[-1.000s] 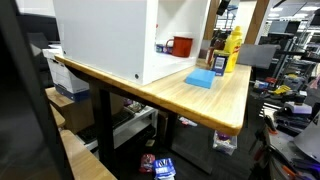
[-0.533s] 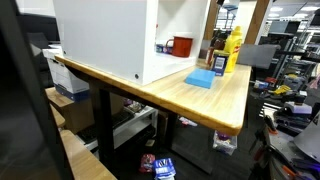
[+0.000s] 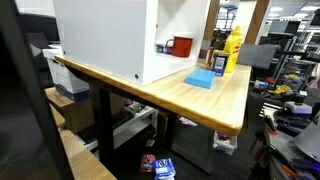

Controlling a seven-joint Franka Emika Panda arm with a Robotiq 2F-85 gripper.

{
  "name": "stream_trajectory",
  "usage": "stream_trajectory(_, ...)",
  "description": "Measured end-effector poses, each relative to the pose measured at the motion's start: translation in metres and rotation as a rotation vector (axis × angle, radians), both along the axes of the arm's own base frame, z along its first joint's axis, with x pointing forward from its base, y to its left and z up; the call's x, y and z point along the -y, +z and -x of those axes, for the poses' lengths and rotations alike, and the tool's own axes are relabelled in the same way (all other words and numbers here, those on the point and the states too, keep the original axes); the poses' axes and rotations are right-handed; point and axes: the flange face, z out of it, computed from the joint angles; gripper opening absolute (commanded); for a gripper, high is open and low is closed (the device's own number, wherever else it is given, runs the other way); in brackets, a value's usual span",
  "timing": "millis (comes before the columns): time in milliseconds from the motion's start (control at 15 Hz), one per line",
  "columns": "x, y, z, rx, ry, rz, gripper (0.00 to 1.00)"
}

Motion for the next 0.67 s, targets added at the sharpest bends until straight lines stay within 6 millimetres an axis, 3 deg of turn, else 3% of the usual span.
stream_trajectory(667, 0.033, 0.004, 0.011, -0.03, -0.114, 0.038, 1.0)
